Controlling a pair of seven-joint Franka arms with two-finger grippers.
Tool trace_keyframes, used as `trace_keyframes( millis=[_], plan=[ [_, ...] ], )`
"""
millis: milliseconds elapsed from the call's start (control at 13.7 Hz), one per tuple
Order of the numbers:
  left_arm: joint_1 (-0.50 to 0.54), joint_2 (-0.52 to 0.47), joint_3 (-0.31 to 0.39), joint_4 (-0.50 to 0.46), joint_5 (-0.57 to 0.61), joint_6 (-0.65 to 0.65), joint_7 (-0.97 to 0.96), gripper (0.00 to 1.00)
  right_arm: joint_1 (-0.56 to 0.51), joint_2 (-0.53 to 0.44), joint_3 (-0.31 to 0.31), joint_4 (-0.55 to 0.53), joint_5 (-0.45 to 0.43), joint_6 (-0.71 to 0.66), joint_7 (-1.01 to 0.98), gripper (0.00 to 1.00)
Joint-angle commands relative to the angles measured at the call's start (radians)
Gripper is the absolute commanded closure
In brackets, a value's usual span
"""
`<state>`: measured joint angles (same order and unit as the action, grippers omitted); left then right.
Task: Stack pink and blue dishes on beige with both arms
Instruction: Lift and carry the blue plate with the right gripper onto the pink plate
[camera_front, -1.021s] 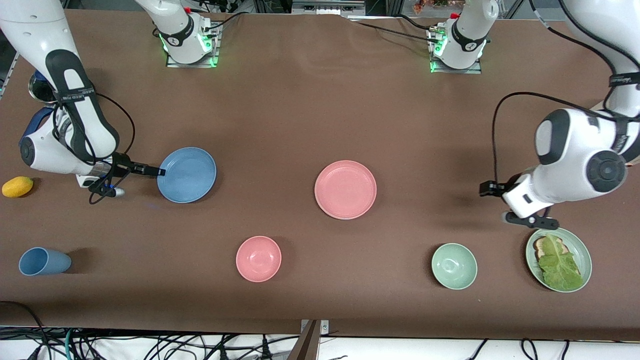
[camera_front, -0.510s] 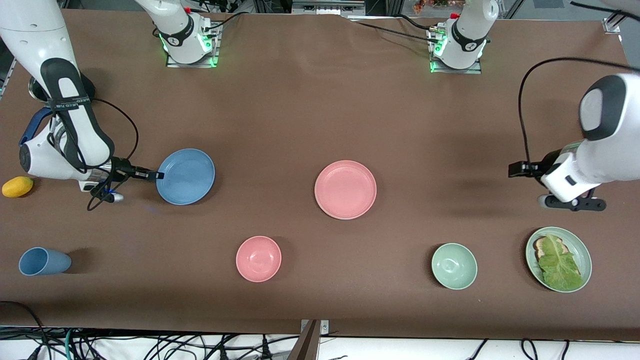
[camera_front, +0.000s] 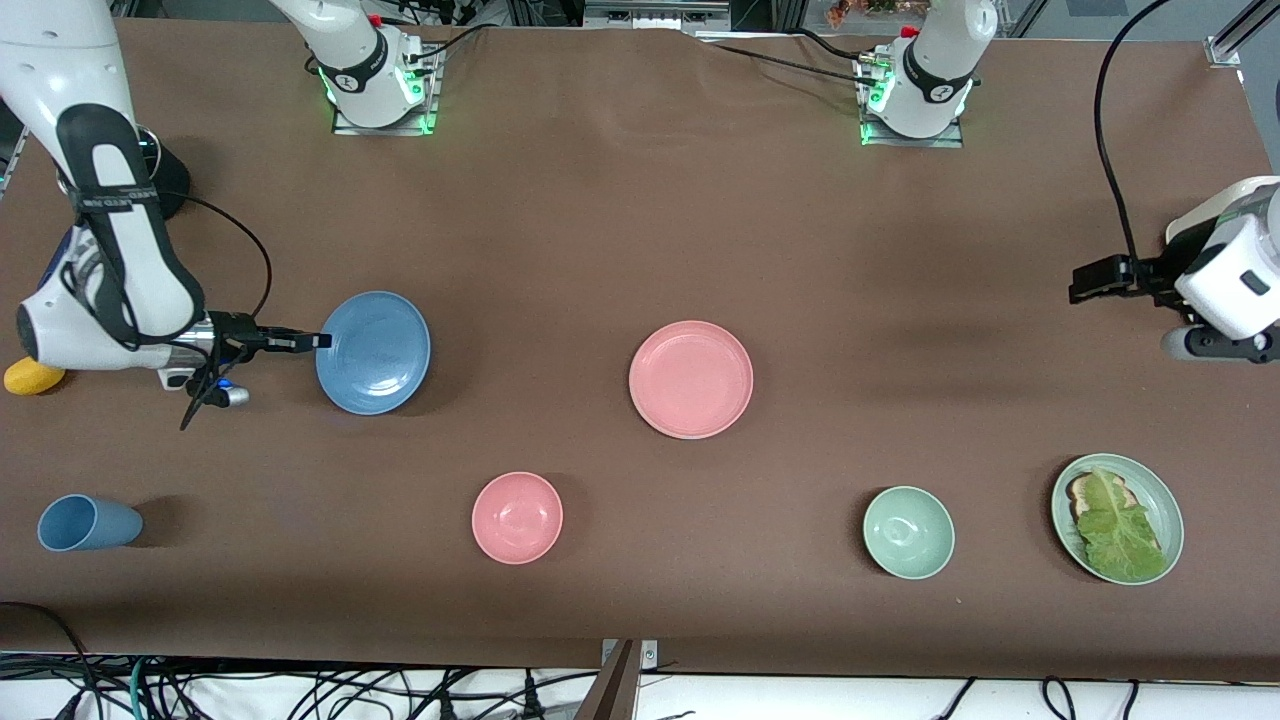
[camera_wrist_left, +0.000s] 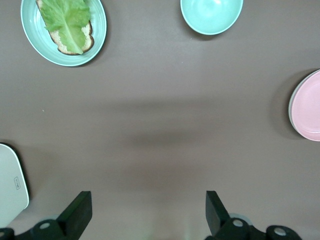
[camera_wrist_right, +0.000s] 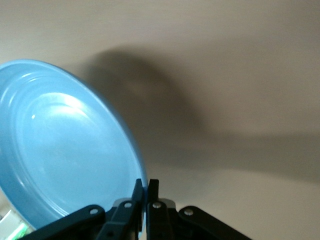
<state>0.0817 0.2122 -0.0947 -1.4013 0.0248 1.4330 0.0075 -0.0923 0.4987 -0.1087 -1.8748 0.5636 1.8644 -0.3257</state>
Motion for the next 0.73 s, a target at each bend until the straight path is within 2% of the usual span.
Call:
trace_keyframes(
  millis=[0, 146, 365, 656],
  plan=[
    [-0.008, -0.089, 0.003, -0.025, 0.004, -0.096, -0.004, 0.0, 0.006, -0.109, 0.027, 0.026, -0.027, -0.137, 0.037, 1.0],
    [-0.016, -0.106, 0.003, -0.03, 0.006, -0.153, -0.003, 0.0, 0.058, -0.159, 0.064, 0.09, -0.045, -0.2, 0.135, 1.0],
    [-0.022, -0.109, 0.006, -0.053, 0.004, -0.216, -0.015, 0.0, 0.228, -0.161, 0.081, 0.213, -0.102, -0.284, 0.293, 1.0],
    [-0.043, -0.142, 0.012, -0.057, -0.002, -0.217, 0.0, 0.0, 0.402, -0.147, 0.083, 0.253, -0.114, -0.217, 0.566, 1.0]
  ],
)
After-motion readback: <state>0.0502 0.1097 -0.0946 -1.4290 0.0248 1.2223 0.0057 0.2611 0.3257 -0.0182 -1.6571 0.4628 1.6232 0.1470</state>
